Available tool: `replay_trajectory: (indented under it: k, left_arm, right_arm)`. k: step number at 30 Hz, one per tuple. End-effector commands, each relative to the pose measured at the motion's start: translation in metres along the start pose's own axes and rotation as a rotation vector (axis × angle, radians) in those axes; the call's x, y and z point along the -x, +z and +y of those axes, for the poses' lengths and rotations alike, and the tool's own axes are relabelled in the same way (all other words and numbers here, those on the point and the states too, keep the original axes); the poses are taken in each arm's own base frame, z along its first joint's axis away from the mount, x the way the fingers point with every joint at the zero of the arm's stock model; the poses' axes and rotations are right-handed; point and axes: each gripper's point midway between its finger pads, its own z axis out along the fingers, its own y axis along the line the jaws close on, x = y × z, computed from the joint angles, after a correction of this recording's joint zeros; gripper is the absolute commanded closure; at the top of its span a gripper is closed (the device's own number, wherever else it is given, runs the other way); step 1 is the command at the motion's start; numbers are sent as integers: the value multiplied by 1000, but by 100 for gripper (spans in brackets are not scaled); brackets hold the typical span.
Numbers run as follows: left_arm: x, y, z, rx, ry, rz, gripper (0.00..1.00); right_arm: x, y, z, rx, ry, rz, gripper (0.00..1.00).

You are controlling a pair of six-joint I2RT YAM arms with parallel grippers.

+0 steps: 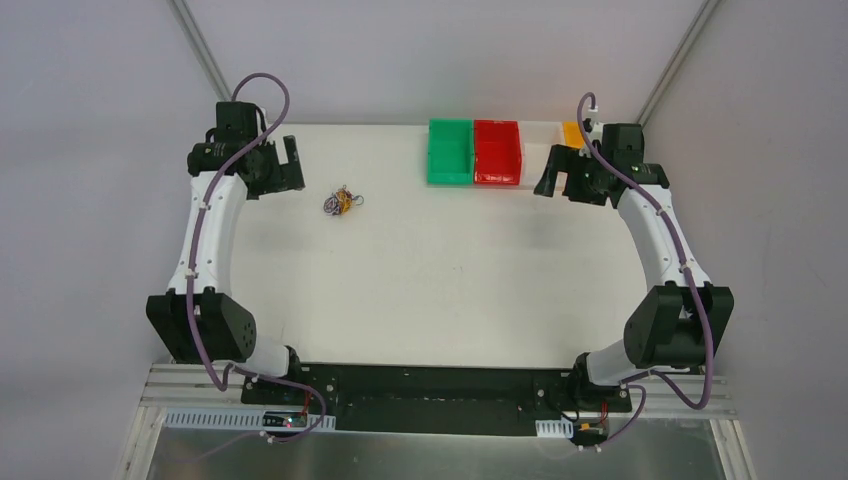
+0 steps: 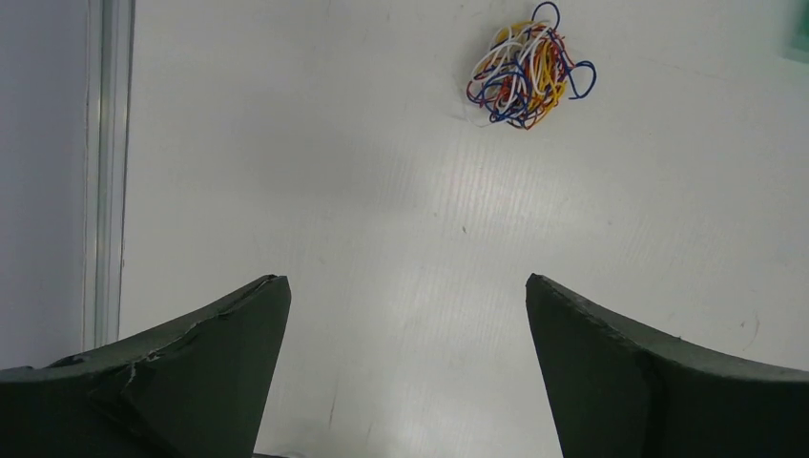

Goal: Untangle the cables

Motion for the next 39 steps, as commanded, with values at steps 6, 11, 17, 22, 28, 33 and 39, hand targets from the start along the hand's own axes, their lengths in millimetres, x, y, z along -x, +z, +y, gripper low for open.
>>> replay_trajectory:
  k: [6, 11, 17, 22, 28, 33, 39]
  left_arm:
    - [14, 40, -50, -294, 109, 76, 1]
    - [8, 91, -74, -404, 54, 184, 1]
    - [4, 159, -81, -412, 28, 246, 1]
    - [-3, 187, -97, -511, 13, 268, 13]
    - [-43, 196, -110, -610, -50, 384, 41]
    - [-59, 176, -122, -688, -101, 357, 79]
    - [-75, 147, -145, -749, -44, 349, 100]
  right_arm:
    - [3, -23, 16, 54, 13, 8, 1]
    - [-15, -30, 14, 47, 4, 73, 1]
    - [-34, -45, 23, 86, 16, 184, 1]
    - [-41, -55, 23, 86, -29, 187, 1]
    - [-43, -53, 27, 108, -4, 183, 1]
    - [-43, -44, 47, 219, 85, 175, 1]
    - [-46, -17, 87, 375, 167, 182, 1]
